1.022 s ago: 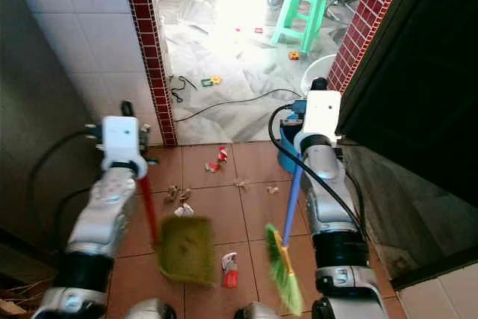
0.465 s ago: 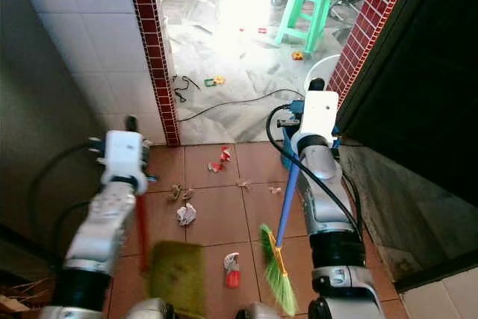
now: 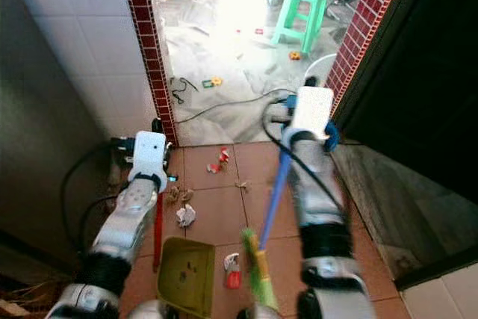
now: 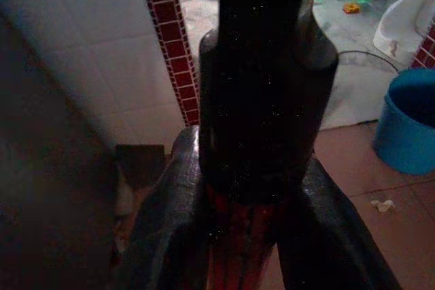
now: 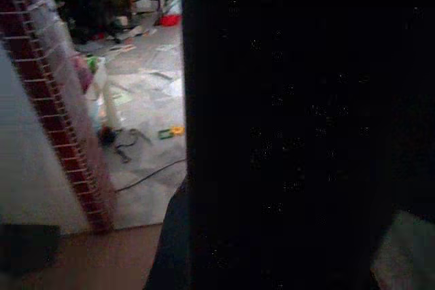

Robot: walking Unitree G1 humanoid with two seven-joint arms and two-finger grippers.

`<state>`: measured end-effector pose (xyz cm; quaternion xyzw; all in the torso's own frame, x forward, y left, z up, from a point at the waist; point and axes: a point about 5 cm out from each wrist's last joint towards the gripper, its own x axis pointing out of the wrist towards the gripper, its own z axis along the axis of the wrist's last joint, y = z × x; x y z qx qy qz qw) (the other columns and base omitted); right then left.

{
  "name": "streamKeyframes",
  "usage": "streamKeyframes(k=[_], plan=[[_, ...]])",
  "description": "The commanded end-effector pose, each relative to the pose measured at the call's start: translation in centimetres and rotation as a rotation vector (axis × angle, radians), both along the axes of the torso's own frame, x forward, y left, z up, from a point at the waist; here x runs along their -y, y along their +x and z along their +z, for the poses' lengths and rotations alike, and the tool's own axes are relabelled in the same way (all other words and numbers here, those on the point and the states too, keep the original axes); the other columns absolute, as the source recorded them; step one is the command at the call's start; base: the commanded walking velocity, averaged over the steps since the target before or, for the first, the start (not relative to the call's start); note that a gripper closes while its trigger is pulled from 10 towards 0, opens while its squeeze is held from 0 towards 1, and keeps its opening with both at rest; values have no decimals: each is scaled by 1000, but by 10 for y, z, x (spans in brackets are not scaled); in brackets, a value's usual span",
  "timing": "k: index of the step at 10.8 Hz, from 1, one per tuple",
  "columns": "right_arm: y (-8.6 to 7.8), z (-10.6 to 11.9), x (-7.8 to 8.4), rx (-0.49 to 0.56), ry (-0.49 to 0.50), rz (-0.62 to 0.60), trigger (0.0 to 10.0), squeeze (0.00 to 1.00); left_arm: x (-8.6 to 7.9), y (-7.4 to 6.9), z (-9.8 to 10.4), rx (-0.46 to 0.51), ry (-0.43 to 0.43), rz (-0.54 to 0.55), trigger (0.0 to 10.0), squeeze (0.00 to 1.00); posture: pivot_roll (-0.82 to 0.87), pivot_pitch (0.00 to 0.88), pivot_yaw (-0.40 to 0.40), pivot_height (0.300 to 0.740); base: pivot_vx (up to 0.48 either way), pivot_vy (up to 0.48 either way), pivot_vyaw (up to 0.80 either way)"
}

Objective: Sweep floor

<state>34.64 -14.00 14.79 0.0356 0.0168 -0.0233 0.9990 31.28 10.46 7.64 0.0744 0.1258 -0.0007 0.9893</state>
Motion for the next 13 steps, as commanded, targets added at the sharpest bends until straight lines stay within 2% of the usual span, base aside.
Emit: streamKeyframes(k=[1, 3, 5, 7, 10, 11, 13], plan=[[5, 7, -4, 3, 46, 0, 10000, 0, 6, -2, -8, -41, -30, -11, 10000, 0, -109, 2, -31, 740, 0, 0, 0], [16, 20, -22, 13, 182, 13, 10000, 0, 5, 1, -13, -57, -76, 21, 10000, 0, -105, 0, -36, 740, 0, 0, 0], [25, 38, -29, 48, 238, 31, 10000, 0, 5, 3, -15, -64, -84, 35, 10000, 0, -106, 0, -42, 740, 0, 0, 0], [30, 53, -31, 78, 244, 60, 10000, 0, 5, 4, -18, -73, -104, 55, 10000, 0, -111, 0, -48, 740, 0, 0, 0], [30, 77, -22, 218, 71, 179, 10000, 0, 4, 5, -19, -75, -149, 80, 10000, 0, -112, 0, -49, 740, 0, 0, 0], [28, 89, -11, 292, -20, 181, 10000, 0, 3, 6, -19, -71, -151, 84, 10000, 0, -112, 0, -47, 740, 0, 0, 0], [24, 91, 12, 331, -99, 158, 10000, 0, 0, 7, -17, -47, -132, 85, 10000, 0, -115, 0, -41, 740, 0, 0, 0]])
